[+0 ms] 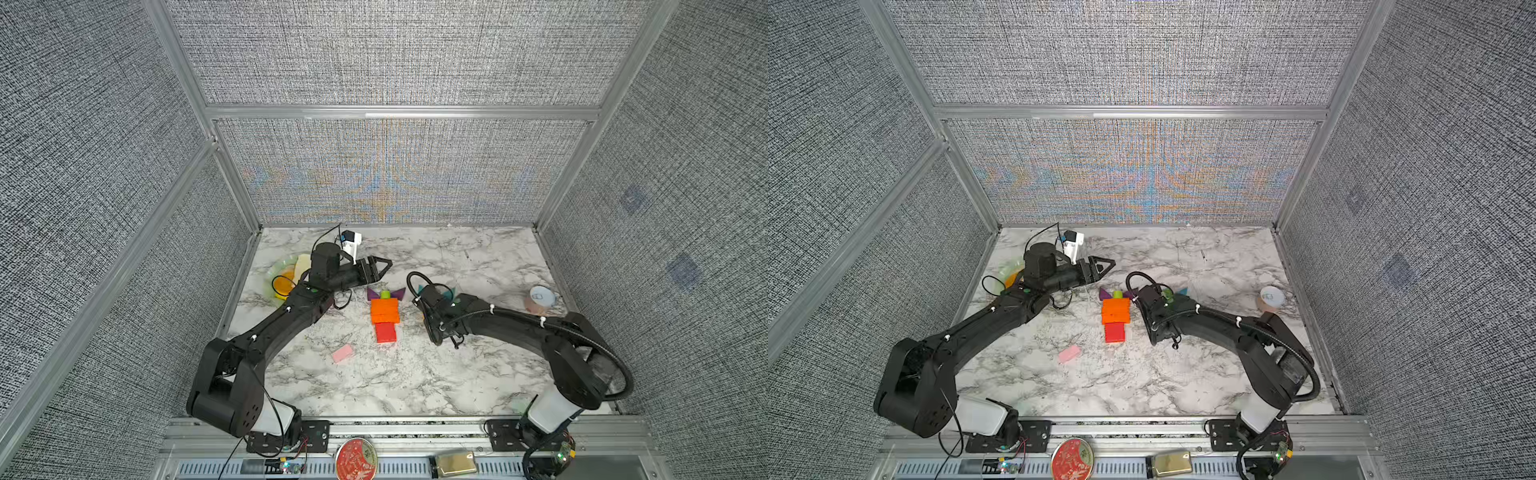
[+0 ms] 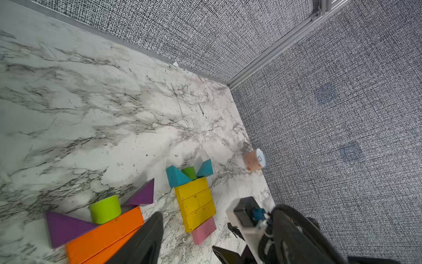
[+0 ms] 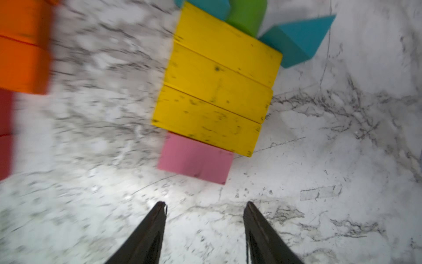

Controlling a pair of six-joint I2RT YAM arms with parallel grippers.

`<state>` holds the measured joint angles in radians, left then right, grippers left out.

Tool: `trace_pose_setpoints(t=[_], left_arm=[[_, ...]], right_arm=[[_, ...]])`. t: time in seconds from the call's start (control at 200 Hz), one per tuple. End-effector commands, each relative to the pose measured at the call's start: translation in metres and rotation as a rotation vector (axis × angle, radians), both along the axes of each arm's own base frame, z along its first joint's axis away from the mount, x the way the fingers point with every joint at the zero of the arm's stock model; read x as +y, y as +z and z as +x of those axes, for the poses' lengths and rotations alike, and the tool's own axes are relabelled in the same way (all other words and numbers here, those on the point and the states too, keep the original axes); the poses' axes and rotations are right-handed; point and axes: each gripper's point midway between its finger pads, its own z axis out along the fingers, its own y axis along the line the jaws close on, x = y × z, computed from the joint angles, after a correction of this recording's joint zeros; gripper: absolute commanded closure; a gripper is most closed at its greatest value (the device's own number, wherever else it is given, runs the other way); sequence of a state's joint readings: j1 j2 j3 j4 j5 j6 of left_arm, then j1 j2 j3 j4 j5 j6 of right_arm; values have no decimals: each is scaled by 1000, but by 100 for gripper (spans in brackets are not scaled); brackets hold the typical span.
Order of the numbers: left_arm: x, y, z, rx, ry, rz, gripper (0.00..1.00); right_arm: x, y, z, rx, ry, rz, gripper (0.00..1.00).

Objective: Assemble a carrot with building blocks
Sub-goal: Assemble the building block at the center of the board, then pick up the building block from the center of the board.

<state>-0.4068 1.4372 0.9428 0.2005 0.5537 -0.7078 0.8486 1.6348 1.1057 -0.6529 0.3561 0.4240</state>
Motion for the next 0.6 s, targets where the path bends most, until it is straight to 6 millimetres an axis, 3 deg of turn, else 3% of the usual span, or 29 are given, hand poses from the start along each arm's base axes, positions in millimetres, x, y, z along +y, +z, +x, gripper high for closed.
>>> trace_pose_setpoints(t=[0.0, 0.165, 0.34, 0.45, 0.5, 0.595], left_arm=[[18, 11, 10, -61, 73, 66, 23], [87, 34, 33, -136, 319, 147, 22], [162, 60, 41, -208, 575, 198, 19], [185, 70, 38, -248, 663, 220, 16], [194, 72, 37, -250, 697, 233, 13], [207, 71, 37, -236, 749, 242, 10]], right_arm=[[35, 28, -10, -35, 85, 53, 41], [140, 49, -44, -74, 290, 174, 34], [224, 31, -72, -57, 395, 192, 23], [254, 18, -81, -48, 399, 199, 15], [257, 13, -76, -51, 360, 191, 9], [263, 3, -70, -52, 320, 192, 7]])
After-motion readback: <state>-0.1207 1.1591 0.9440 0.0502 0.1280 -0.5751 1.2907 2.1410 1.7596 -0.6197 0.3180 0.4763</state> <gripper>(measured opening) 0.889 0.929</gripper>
